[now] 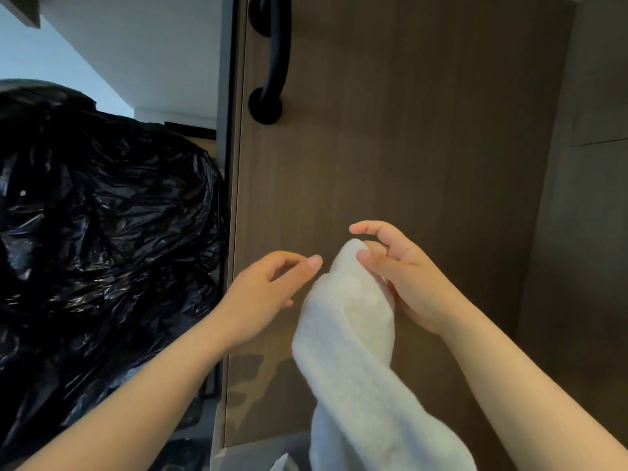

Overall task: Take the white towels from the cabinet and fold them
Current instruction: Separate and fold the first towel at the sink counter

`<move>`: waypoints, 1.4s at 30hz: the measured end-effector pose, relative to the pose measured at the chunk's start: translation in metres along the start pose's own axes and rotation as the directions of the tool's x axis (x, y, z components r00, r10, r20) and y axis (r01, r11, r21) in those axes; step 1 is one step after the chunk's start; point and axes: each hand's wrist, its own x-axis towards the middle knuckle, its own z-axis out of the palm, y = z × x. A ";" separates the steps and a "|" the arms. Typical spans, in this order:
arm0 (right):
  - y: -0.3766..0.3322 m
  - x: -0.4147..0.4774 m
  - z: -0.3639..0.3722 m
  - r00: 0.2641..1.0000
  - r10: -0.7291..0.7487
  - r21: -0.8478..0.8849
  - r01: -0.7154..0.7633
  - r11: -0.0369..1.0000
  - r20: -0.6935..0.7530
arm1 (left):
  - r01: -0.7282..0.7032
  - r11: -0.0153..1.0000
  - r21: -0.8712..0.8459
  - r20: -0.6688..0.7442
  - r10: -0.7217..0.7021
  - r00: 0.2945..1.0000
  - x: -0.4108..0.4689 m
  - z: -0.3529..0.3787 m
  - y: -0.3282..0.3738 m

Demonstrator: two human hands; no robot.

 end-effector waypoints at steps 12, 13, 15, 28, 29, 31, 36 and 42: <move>0.000 -0.009 -0.011 0.997 -0.006 -0.062 0.010 0.998 0.076 | -0.041 0.997 0.058 0.078 0.036 0.996 0.011 0.003 -0.012; -0.001 -0.010 -0.012 0.996 -0.008 -0.058 0.013 0.998 0.085 | -0.055 0.998 0.014 0.122 0.053 0.991 0.011 0.004 -0.009; -0.004 -0.012 -0.015 0.994 -0.008 -0.051 0.013 0.999 0.105 | -0.080 0.997 -0.016 0.191 0.082 0.978 0.010 0.006 -0.004; -0.014 -0.019 -0.043 0.997 -0.060 -0.404 0.035 0.914 -0.049 | -0.213 0.952 0.222 -0.145 0.248 0.958 0.020 0.001 0.007; -0.016 -0.019 -0.045 0.996 -0.073 -0.406 0.043 0.913 -0.058 | -0.231 0.945 0.231 -0.152 0.270 0.951 0.021 0.001 0.009; -0.020 -0.018 -0.050 0.994 -0.086 -0.419 0.048 0.907 -0.073 | -0.263 0.930 0.256 -0.172 0.311 0.935 0.025 -0.002 0.013; -0.037 -0.015 -0.065 0.986 -0.108 -0.459 0.038 0.887 -0.127 | -0.292 0.884 0.364 -0.271 0.400 0.875 0.036 -0.022 0.024; -0.045 -0.010 -0.072 0.969 -0.212 -0.597 0.094 0.797 -0.129 | -0.250 0.884 0.395 -0.294 0.379 0.878 0.040 -0.022 0.028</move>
